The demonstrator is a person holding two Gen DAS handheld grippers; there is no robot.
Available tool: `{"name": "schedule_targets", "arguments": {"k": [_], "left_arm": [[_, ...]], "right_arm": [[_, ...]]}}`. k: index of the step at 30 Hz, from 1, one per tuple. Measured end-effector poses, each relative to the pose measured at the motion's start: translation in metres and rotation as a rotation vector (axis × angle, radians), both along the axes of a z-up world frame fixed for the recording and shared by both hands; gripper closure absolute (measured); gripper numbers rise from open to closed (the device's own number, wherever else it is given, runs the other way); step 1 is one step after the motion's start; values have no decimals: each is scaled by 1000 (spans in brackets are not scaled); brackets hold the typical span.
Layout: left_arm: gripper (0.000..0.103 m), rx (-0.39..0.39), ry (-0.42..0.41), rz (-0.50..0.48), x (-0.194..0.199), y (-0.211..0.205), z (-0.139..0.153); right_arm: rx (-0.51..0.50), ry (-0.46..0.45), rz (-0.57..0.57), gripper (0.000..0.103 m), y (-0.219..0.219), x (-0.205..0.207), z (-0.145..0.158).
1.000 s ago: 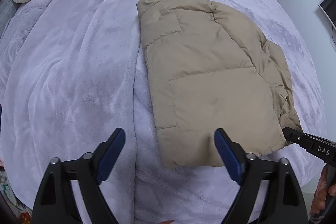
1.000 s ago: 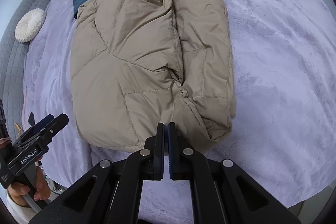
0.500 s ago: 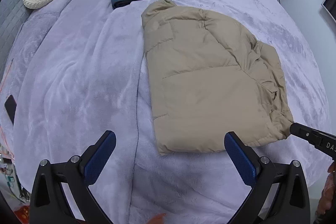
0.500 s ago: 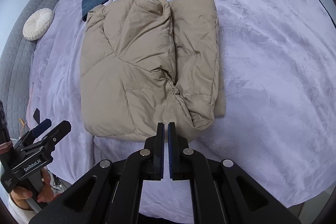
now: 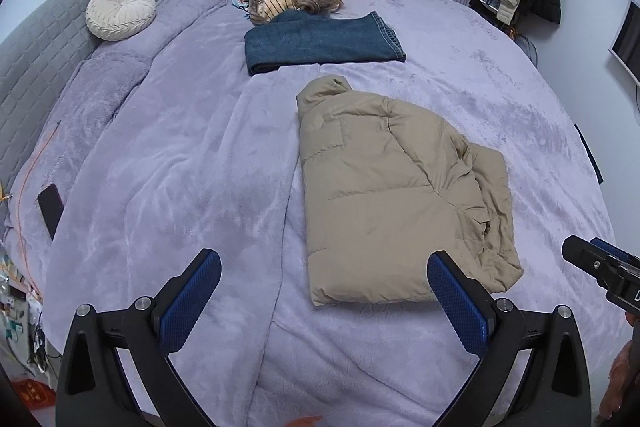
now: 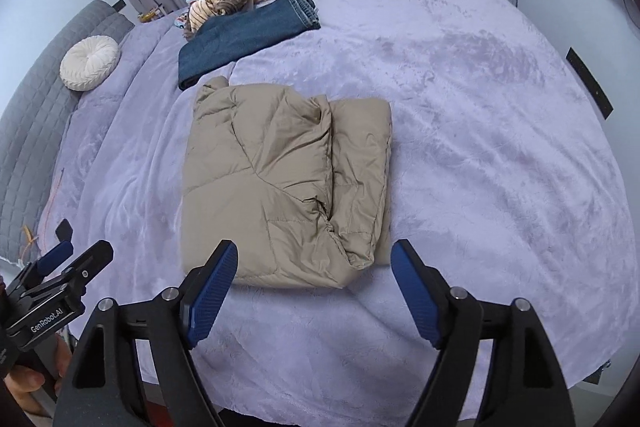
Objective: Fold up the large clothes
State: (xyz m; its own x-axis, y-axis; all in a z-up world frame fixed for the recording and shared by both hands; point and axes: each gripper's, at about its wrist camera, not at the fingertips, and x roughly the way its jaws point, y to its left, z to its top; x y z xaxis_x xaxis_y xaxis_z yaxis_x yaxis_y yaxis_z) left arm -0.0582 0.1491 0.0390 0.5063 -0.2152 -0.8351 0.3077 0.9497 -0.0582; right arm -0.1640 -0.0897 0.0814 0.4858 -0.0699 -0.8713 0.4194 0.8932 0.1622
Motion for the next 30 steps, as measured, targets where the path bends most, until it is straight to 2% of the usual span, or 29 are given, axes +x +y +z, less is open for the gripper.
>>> {"name": "schedule_targets", "arguments": {"k": [2,16,30], "left_arm": [[0,-7,-8,3,-3,2,5],[0,-8,-35,4,-17,1,17],[0,-7,-43,9,-21,0,23]], "right_arm": [[-24,-7,2,16,4,-1,6],[-158,-22,-1,15,17,-5,26],[-161,-24,-4,15,17,-7,29]]}}
